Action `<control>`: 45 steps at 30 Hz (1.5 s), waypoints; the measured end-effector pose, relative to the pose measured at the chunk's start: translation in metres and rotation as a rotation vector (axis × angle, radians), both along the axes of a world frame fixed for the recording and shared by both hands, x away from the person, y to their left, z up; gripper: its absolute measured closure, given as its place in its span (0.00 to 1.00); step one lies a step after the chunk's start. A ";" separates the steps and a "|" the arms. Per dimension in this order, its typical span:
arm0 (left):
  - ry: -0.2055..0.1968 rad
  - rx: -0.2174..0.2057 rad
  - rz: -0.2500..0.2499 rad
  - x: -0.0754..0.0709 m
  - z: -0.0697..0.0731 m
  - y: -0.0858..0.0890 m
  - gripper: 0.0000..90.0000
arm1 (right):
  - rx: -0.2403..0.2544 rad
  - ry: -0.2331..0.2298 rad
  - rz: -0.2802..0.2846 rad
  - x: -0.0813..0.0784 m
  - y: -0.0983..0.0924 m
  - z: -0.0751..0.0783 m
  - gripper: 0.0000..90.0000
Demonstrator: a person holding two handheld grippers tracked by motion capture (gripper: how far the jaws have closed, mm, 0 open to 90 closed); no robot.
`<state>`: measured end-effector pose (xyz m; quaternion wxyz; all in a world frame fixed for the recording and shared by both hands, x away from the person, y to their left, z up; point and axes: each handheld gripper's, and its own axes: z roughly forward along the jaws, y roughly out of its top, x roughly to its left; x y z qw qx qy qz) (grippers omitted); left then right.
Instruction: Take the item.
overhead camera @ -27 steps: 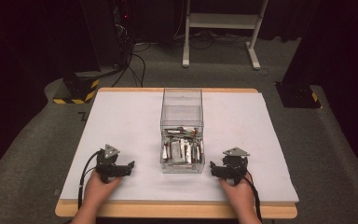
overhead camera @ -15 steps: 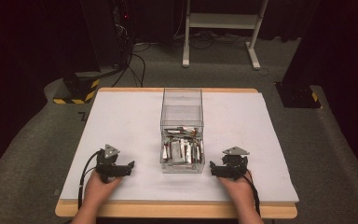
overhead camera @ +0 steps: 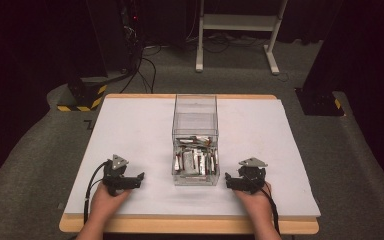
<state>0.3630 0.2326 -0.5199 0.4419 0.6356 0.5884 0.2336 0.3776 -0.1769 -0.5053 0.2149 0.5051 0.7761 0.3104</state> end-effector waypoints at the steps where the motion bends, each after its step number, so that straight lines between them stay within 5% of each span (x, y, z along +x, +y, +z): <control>1: 0.000 0.001 0.000 0.000 0.000 0.000 0.09 | -0.004 -0.002 -0.001 0.000 0.000 0.000 0.11; 16: -0.001 0.000 0.000 0.000 0.000 0.000 0.09 | 0.044 -0.021 -0.006 -0.002 -0.008 0.004 0.15; 45: -0.001 0.000 0.000 0.000 0.000 0.000 0.09 | 0.071 -0.112 0.017 -0.010 -0.008 0.034 0.15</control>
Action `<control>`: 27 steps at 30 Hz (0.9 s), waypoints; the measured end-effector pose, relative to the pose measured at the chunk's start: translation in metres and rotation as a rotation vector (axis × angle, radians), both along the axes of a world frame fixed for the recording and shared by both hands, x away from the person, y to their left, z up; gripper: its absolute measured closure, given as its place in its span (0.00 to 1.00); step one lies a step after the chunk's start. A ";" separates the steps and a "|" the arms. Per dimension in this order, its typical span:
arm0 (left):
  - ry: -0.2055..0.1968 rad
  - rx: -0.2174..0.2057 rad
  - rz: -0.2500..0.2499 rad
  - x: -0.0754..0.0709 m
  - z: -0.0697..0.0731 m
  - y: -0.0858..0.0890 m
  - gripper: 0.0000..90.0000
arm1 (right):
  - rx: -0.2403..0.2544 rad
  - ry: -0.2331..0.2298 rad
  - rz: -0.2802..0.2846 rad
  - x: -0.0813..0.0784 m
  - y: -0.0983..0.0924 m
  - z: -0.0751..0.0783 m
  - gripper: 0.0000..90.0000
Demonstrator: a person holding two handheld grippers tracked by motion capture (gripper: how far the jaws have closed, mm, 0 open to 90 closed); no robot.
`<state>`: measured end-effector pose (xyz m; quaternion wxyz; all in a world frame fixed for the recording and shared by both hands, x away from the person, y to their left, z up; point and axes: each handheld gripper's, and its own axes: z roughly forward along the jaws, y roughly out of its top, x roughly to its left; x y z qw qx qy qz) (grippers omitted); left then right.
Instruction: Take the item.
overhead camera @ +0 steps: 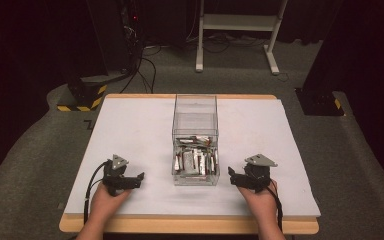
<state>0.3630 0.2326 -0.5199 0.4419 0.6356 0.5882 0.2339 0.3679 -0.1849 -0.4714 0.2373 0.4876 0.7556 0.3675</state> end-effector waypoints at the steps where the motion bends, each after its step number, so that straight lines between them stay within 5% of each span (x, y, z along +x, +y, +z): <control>1: 0.000 0.000 0.000 0.000 0.000 0.000 0.09 | 0.000 0.000 0.000 0.000 0.000 0.000 0.15; 27: 0.000 -0.001 0.000 0.000 0.000 0.000 0.09 | 0.053 -0.095 0.030 -0.009 0.003 0.022 0.22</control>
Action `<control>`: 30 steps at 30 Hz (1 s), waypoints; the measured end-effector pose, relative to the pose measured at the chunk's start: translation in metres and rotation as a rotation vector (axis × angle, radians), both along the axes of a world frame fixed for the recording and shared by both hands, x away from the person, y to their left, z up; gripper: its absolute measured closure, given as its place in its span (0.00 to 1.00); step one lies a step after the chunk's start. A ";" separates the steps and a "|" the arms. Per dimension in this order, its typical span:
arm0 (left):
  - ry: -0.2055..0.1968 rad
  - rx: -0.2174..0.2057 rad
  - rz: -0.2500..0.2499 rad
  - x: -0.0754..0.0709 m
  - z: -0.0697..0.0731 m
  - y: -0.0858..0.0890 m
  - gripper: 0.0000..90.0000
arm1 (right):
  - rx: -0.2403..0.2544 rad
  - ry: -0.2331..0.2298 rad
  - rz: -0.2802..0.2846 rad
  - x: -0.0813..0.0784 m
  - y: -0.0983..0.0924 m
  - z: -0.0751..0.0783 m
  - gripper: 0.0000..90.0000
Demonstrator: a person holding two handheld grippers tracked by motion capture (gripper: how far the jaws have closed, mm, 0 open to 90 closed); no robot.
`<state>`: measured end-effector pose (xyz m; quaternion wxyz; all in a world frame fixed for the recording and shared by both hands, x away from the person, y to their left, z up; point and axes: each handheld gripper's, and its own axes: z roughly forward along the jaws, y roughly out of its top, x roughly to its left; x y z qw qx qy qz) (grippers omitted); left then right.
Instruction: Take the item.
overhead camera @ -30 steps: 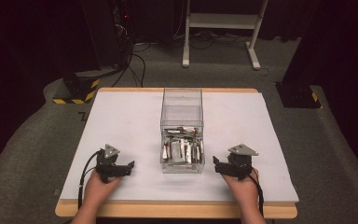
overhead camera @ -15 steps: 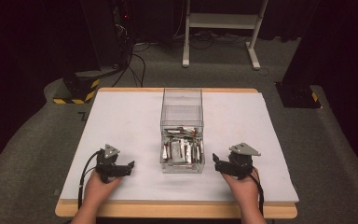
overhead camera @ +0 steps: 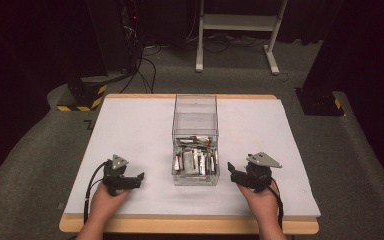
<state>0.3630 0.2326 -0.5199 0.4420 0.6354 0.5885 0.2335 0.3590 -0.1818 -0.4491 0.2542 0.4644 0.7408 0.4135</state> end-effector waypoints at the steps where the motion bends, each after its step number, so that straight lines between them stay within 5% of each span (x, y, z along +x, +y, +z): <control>1: 0.000 0.000 0.000 0.000 0.000 0.000 0.09 | 0.006 -0.003 0.002 0.000 0.000 0.002 0.23; 30: -0.013 -0.005 0.019 -0.001 0.000 -0.003 0.09 | 0.040 -0.054 0.076 -0.008 0.020 0.024 0.27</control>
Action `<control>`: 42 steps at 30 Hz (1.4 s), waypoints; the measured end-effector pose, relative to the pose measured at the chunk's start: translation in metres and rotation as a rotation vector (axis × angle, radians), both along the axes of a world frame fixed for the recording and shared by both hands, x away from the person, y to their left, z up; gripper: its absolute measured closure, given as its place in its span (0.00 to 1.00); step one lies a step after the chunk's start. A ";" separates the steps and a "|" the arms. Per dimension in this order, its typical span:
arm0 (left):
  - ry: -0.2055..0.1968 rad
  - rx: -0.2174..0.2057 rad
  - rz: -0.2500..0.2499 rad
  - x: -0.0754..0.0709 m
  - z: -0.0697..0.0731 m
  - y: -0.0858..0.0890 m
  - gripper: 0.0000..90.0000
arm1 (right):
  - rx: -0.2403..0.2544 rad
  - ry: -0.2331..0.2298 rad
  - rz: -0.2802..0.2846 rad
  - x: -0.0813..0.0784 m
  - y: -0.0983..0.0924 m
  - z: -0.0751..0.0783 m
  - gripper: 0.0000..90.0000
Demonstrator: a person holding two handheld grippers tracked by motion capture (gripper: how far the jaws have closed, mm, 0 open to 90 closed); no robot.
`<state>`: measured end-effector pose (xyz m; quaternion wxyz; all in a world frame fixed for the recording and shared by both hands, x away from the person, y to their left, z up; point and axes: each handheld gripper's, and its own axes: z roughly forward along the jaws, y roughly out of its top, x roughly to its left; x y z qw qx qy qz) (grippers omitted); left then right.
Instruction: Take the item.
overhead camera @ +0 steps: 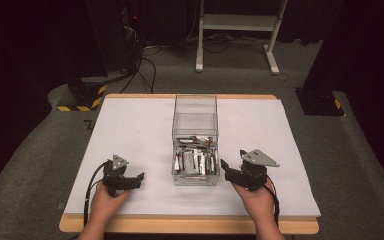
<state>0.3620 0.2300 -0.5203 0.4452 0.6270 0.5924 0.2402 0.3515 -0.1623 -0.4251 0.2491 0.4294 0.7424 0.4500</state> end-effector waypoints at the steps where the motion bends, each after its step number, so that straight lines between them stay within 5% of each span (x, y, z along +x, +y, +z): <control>1: -0.001 0.017 -0.005 0.000 0.000 0.000 0.08 | 0.001 -0.001 0.006 0.000 0.002 0.001 0.27; 42: 0.010 -0.011 0.021 0.000 0.000 0.000 0.07 | 0.030 -0.011 0.127 -0.007 0.043 0.011 0.29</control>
